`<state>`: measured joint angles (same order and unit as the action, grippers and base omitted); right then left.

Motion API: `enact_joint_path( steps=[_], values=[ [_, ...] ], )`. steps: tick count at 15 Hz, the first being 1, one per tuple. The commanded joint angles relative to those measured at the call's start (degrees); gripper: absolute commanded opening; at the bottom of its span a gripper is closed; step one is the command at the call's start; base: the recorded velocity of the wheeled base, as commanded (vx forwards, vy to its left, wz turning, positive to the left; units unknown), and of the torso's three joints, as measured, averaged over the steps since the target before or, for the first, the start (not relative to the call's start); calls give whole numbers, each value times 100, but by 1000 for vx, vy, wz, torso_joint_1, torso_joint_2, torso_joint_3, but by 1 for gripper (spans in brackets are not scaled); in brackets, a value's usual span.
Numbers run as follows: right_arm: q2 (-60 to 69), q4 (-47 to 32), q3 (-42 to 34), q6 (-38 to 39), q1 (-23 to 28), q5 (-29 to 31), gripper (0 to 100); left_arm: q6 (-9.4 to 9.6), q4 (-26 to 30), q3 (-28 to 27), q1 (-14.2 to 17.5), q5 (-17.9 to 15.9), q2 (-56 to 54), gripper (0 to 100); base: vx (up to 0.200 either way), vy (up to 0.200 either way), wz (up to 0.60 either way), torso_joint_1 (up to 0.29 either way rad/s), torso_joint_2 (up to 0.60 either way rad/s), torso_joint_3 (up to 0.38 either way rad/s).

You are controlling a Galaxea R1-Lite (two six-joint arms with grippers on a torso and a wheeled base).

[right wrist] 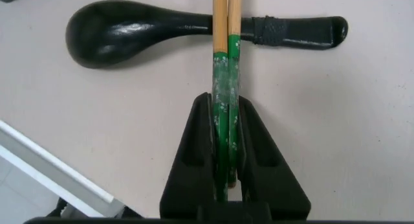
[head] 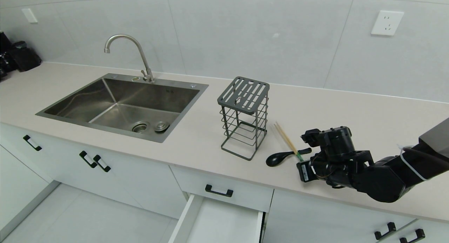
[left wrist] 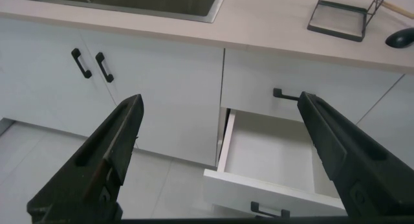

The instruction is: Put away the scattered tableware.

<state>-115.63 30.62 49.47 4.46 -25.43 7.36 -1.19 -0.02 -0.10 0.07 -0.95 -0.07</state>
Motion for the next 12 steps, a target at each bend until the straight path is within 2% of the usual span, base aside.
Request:
enact_joint_path(
  steps=[1,6,12],
  values=[
    [137,5,-7,2,117,37,0,-4,-6,1,1,7,7,100,0,0,0,0,0,0],
    [761,5,-227,-59,231,266,0,-4,2,1,1,7,7,100,0,0,0,0,0,0],
    [2062,348,-1229,-622,-67,169,0,-4,-6,1,1,-2,7,100,0,0,0,0,0,0]
  ],
)
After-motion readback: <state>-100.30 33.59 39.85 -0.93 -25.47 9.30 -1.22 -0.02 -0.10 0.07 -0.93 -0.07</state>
